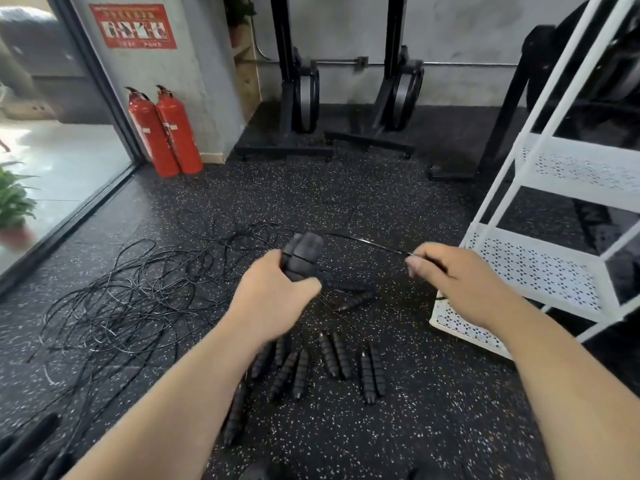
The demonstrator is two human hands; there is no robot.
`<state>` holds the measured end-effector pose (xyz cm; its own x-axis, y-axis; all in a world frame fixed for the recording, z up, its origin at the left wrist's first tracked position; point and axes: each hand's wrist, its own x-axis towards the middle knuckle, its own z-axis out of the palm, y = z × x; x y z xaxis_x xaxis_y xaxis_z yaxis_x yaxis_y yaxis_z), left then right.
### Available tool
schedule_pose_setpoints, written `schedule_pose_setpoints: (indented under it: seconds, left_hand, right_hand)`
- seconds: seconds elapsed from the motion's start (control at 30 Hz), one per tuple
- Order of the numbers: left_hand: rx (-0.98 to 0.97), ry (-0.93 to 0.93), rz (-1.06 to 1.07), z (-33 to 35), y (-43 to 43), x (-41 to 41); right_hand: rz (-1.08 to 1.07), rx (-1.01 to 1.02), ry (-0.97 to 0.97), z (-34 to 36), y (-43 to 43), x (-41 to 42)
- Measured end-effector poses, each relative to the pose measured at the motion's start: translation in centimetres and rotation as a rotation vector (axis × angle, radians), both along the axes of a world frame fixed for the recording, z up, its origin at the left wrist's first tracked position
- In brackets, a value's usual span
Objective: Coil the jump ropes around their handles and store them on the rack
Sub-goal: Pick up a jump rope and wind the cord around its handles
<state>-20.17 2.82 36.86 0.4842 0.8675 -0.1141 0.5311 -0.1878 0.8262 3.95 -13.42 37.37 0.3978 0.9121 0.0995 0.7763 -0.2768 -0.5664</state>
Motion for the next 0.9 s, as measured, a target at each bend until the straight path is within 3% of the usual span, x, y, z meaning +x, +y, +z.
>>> schedule_pose_setpoints:
  seconds: [0.17,0.33,0.5,0.77,0.9]
  left_hand:
    - [-0.379,-0.418,0.152,-0.6,2.0,-0.3]
    - [-0.685,-0.587,-0.045,-1.3,-1.0,2.5]
    - [-0.769,-0.642,-0.116,-2.3,-2.3,3.7]
    - [-0.747,-0.826,0.038,-0.2,2.4,1.2]
    - [-0.678,-1.001,0.097,0.8,4.9,-0.9]
  right_hand:
    - [-0.08,0.108,0.047,-1.1,0.7,0.3]
    - [-0.069,0.2,0.105,-4.3,4.7,-4.6]
    - [0.095,0.128,0.162,-6.7,6.2,-6.7]
    - [0.152,-0.076,0.106,-4.7,6.2,-2.7]
    - [0.073,0.063,0.117,-3.6,5.8,-1.6]
